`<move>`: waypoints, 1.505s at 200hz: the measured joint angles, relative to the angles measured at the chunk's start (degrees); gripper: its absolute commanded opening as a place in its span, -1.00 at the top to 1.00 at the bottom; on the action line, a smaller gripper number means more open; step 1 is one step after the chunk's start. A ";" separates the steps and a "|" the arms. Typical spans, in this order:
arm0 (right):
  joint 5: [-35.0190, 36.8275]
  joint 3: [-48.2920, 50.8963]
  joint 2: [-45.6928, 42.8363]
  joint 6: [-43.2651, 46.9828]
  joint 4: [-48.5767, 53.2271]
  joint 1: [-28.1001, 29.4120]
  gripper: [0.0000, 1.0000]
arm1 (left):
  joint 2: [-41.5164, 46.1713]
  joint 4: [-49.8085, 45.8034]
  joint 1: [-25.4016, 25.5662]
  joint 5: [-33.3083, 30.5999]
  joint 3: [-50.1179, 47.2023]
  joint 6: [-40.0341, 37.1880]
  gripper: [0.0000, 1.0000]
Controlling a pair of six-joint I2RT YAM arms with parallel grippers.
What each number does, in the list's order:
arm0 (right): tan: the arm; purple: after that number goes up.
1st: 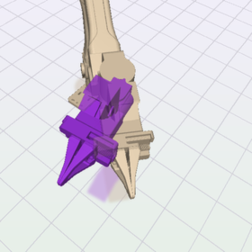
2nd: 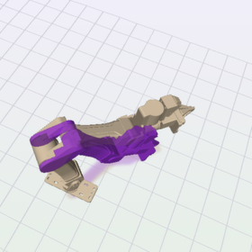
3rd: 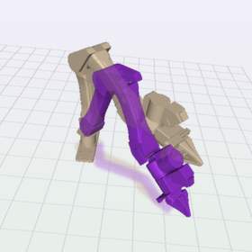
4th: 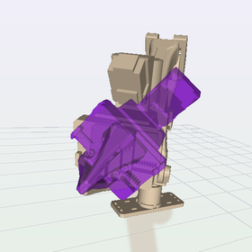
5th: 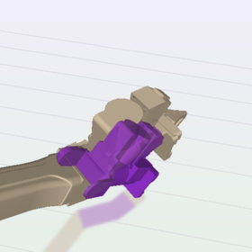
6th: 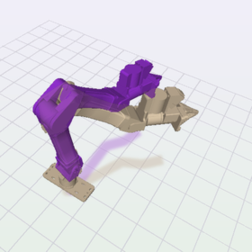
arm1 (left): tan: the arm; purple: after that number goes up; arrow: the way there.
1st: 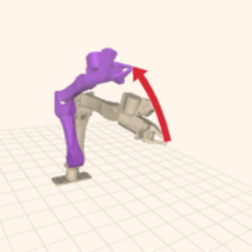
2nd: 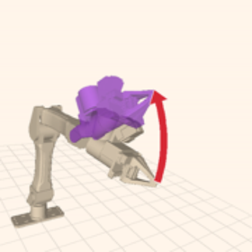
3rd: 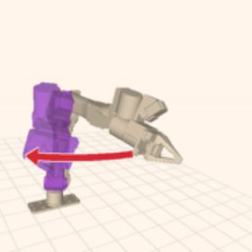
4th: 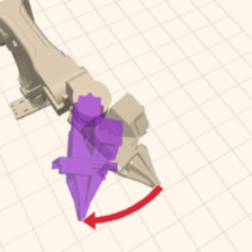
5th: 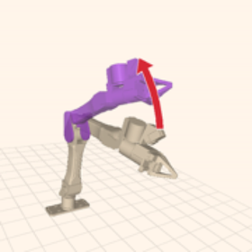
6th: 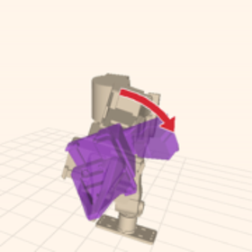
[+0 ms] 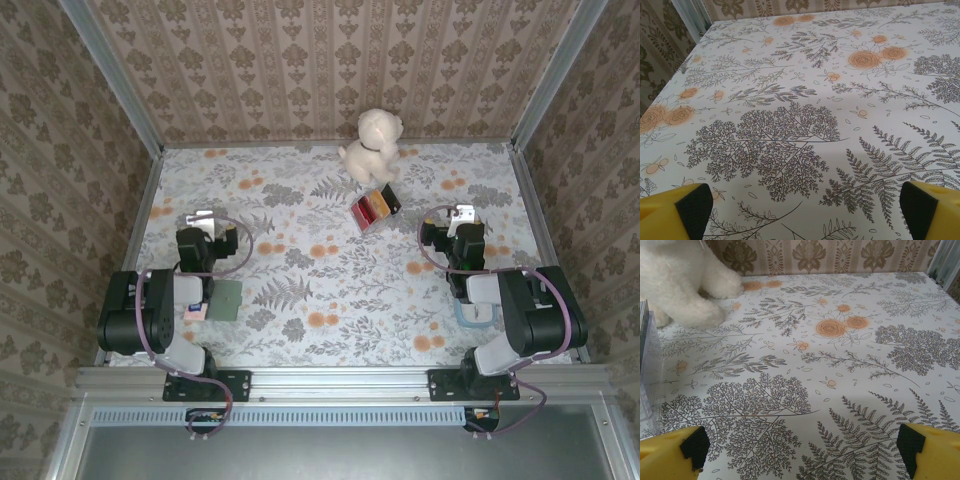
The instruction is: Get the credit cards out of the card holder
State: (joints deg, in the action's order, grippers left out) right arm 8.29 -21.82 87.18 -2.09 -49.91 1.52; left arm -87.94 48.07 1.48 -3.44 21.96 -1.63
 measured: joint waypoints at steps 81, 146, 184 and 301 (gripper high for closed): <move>0.74 0.07 -0.20 -0.66 -0.02 0.00 -1.00 | 0.00 0.00 -0.02 0.00 0.00 0.02 -1.00; 8.66 -3.02 -16.63 -5.03 16.11 0.02 -1.00 | 12.28 -15.74 -0.76 -6.91 3.93 4.57 -1.00; 15.69 -14.73 -22.84 -13.49 37.46 0.13 -1.00 | 18.73 -34.88 -0.81 -8.35 13.68 13.94 -1.00; -5.84 -30.36 -15.08 -31.06 72.91 0.98 -1.00 | 19.17 -82.99 3.34 3.43 25.29 32.85 -0.96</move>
State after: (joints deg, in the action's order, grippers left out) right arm 2.46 -52.18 72.10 -33.15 23.00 2.50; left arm -68.77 -34.92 4.82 -0.01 47.24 31.22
